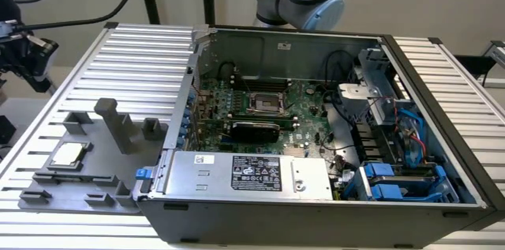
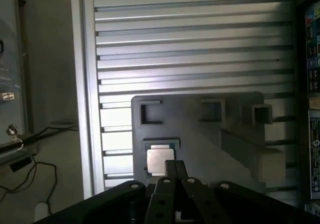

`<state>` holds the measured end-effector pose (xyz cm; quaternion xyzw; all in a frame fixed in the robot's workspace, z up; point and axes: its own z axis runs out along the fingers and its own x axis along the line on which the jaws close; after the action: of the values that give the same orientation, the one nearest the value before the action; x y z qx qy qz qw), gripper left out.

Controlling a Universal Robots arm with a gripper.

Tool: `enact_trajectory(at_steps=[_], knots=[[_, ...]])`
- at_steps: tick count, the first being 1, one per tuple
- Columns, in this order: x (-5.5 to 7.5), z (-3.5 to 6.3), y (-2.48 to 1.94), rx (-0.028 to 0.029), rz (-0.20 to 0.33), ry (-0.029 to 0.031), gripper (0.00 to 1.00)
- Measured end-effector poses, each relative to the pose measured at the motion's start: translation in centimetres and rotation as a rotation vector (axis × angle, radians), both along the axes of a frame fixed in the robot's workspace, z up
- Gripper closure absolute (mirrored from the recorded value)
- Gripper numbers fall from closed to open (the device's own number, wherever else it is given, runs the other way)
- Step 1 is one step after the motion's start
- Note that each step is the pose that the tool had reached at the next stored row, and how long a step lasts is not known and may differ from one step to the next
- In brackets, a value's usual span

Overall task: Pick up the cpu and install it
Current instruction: 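Reach for the cpu, then pick up the cpu and move it towards the insertion slot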

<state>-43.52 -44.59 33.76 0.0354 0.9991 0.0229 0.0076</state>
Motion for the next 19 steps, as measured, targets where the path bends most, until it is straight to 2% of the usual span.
enact_trajectory(at_steps=[8,19], knots=[[-1.0,-0.70,-2.28,0.0000,0.000,0.0041,0.89],[-1.0,-0.71,-2.36,-0.0001,0.000,0.0039,0.89]])
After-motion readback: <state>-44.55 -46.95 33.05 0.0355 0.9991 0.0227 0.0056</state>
